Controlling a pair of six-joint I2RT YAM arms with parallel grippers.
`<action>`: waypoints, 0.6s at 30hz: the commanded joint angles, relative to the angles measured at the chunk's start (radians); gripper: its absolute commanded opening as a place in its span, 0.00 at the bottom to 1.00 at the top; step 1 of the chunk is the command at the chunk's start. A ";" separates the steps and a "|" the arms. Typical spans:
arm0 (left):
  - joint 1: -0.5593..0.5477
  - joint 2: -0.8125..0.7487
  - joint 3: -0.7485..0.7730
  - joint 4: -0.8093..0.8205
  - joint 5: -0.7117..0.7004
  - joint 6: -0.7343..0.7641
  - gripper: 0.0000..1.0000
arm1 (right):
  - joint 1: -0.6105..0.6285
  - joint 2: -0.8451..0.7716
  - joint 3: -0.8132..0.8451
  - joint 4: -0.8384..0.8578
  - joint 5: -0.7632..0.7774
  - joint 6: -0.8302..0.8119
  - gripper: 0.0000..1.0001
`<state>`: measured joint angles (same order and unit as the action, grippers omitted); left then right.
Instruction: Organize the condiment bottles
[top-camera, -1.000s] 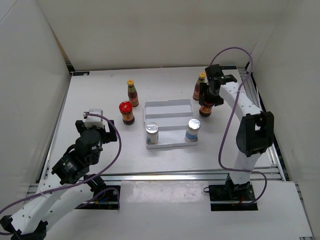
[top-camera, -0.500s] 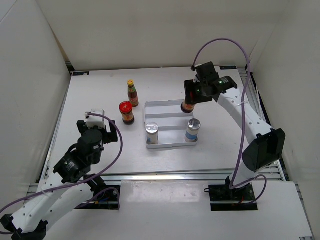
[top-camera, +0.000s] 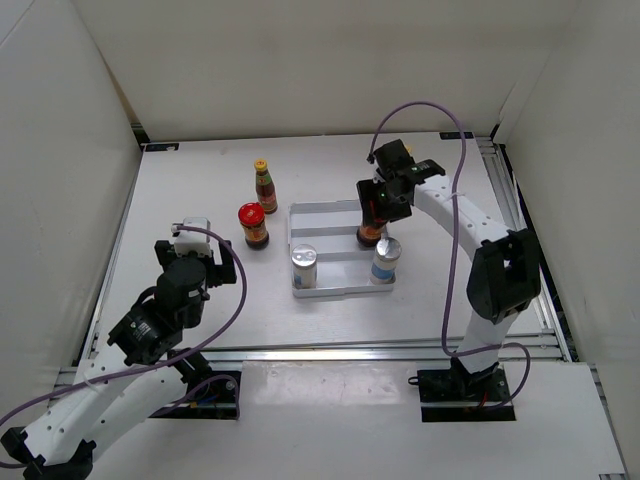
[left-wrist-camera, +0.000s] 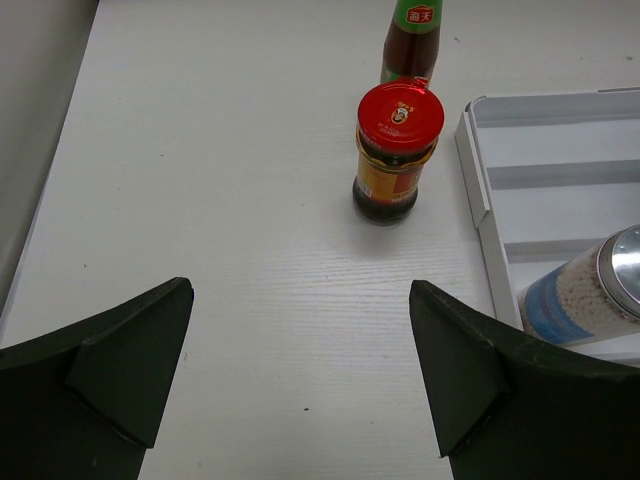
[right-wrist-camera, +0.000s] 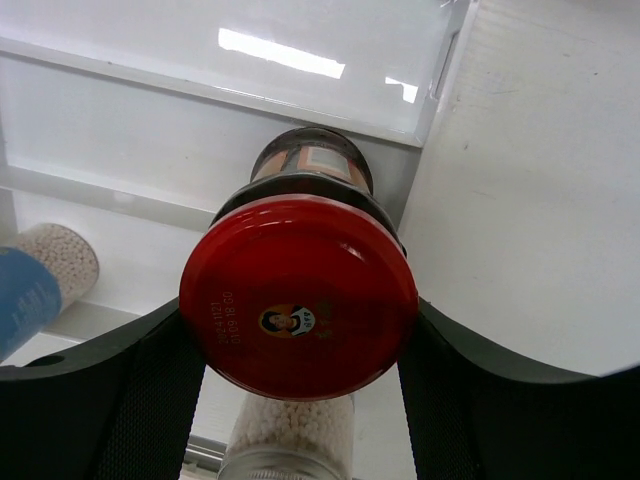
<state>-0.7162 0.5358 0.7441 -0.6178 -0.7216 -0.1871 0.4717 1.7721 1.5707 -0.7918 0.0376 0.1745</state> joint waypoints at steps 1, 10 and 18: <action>0.004 0.003 -0.006 0.012 -0.013 0.005 1.00 | -0.001 -0.011 0.009 0.083 -0.030 -0.007 0.03; 0.004 0.003 -0.006 0.021 -0.013 0.005 1.00 | -0.001 0.052 0.011 0.065 0.007 0.011 0.19; 0.004 0.022 -0.006 0.021 0.008 0.005 1.00 | -0.001 0.003 0.022 0.088 0.033 0.011 0.80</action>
<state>-0.7162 0.5438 0.7441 -0.6117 -0.7212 -0.1871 0.4721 1.8225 1.5539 -0.7719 0.0463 0.1802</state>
